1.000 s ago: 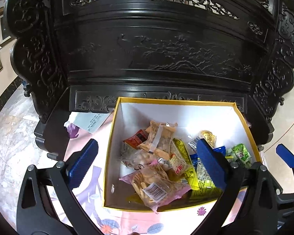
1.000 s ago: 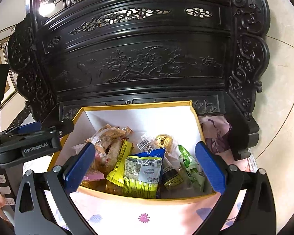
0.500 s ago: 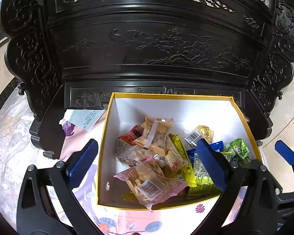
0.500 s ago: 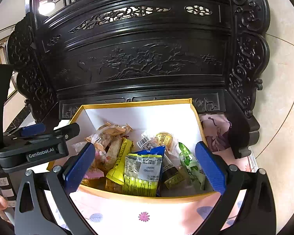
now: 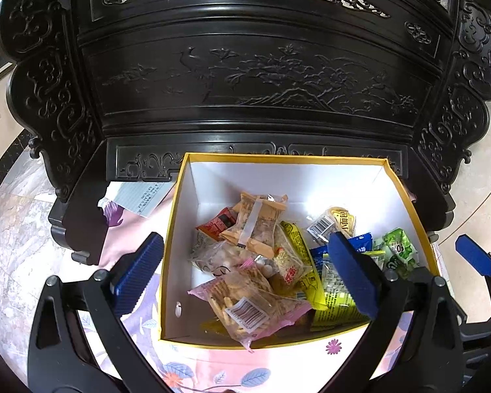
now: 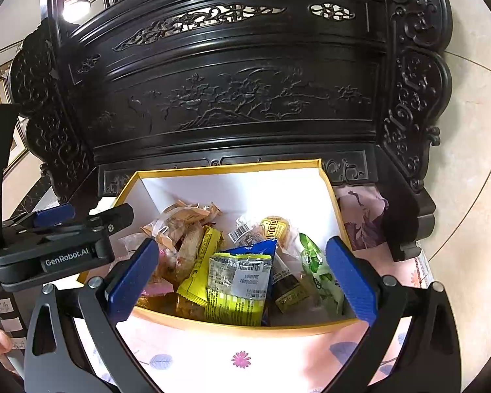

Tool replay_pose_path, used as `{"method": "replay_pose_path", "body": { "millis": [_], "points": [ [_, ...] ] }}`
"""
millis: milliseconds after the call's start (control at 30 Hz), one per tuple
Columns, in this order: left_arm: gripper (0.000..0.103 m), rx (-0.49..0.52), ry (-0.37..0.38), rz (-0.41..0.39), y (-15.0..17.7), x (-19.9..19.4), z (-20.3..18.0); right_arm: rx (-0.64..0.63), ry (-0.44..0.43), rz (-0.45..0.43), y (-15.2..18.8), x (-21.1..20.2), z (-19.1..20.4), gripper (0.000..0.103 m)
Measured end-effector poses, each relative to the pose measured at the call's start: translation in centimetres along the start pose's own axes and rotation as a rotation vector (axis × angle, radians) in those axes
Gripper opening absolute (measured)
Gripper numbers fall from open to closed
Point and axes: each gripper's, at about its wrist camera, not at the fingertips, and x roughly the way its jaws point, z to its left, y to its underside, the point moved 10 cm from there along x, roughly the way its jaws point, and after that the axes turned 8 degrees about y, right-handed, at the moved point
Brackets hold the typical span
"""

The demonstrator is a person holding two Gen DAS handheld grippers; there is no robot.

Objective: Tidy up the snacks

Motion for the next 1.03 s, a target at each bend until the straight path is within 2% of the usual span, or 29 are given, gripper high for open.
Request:
{"method": "replay_pose_path", "body": {
  "millis": [400, 667, 1033],
  "points": [
    [0.101, 0.007, 0.008, 0.005, 0.25, 0.17, -0.20, -0.005, -0.006, 0.008, 0.45, 0.22, 0.35, 0.102],
    [0.101, 0.019, -0.026, -0.013, 0.10, -0.13, -0.10, -0.005, -0.009, 0.009, 0.66, 0.29, 0.45, 0.102],
    [0.101, -0.040, 0.021, 0.001, 0.41, 0.22, 0.18, -0.006, -0.009, 0.009, 0.62, 0.27, 0.54, 0.102]
  ]
}}
